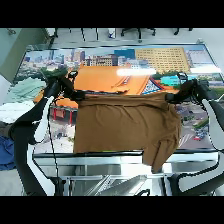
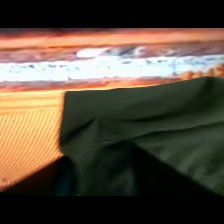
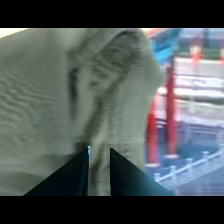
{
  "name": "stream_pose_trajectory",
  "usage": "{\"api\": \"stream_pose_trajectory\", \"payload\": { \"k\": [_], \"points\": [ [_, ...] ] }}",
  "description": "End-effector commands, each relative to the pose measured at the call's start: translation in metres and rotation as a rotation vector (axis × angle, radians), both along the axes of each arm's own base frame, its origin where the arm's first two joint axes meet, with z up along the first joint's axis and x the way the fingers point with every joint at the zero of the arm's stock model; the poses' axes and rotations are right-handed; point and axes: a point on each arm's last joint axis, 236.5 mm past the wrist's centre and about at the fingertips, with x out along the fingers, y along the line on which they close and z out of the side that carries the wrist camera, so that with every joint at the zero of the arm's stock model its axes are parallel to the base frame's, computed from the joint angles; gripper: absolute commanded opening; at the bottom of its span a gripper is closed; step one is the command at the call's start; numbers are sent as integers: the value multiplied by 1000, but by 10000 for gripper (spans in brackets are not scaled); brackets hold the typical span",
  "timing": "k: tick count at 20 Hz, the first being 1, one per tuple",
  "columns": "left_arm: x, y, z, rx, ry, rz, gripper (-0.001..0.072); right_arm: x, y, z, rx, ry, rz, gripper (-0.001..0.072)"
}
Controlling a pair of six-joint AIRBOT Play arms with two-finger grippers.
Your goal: Fold the shirts.
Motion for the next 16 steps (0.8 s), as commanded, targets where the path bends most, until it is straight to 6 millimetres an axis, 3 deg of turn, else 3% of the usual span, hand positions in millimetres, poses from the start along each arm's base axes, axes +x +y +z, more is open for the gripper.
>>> {"api": "stream_pose_trajectory", "payload": {
  "k": [1, 2, 3, 5, 7, 10, 13, 16],
  "points": [
    [3, -14, 18, -17, -40, -17, 641, -2, 4, 3, 19, 13, -4, 225],
    [4, -14, 26, -19, -52, -18, 691, -4, 4, 8, 21, 24, -2, 415],
    [3, -14, 36, -22, -63, -19, 691, -3, 4, 17, 24, 29, 0, 489],
    [0, -14, 61, -24, -85, -24, 692, 2, 4, 48, 21, 4, 7, 489],
    [-5, -8, 91, -27, -109, -19, 692, 4, 1, 91, 14, -44, 9, 489],
    [-15, 13, 140, -27, -149, 6, 691, -15, -13, 141, 10, -88, -31, 489],
    [-35, 35, 162, -19, -116, 33, 691, -54, -31, 159, 41, -36, -96, 489],
    [-33, 41, 156, -27, -104, 54, 687, -63, -27, 166, 185, -80, -158, 489]
  ]
}}
